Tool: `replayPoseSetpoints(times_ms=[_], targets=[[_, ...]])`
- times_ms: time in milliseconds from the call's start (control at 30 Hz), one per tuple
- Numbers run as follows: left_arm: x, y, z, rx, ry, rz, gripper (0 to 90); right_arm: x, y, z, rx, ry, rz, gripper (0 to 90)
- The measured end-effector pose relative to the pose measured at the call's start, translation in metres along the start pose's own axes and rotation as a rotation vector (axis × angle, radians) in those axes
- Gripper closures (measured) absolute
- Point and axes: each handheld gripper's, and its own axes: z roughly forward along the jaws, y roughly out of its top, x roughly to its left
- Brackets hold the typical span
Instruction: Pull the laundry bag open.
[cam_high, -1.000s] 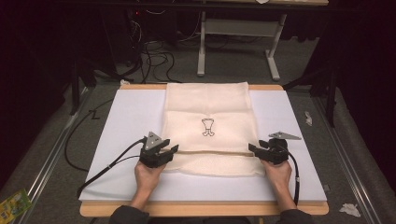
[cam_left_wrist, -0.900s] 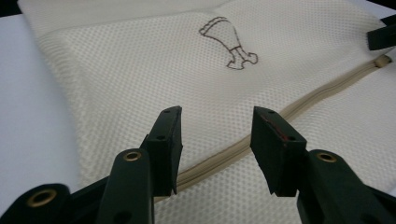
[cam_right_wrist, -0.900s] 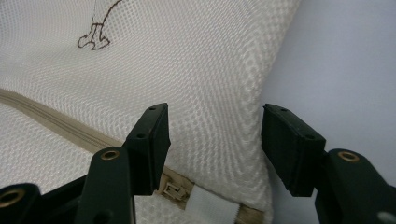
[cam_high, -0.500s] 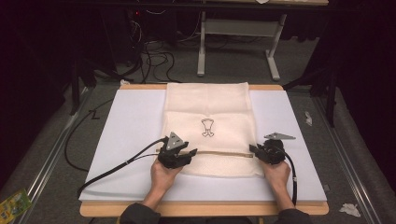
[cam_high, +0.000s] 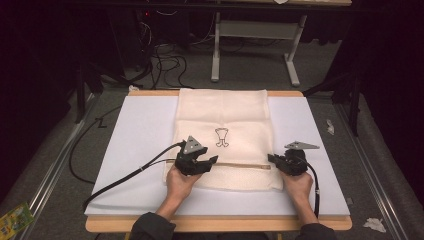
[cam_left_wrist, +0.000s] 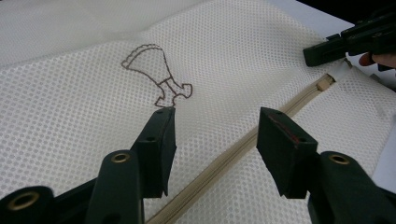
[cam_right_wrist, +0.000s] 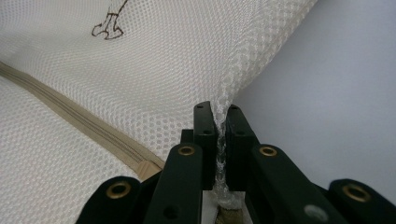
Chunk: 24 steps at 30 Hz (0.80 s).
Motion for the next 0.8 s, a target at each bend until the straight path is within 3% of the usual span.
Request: replayPoseSetpoints(times_ms=[233,533,800], targets=[[-0.007,0.007,0.005,-0.008,-0.037,0.014,47.2,0.002,0.007,-0.006,-0.013,0.014,-0.038,87.0],[-0.031,0.010,0.034,0.018,-0.117,0.015,48.8,0.003,0.009,-0.014,-0.032,0.057,-0.033,87.2],[-0.049,0.014,0.048,0.044,-0.147,0.048,50.2,0.003,0.009,-0.014,-0.041,0.069,-0.022,87.2]])
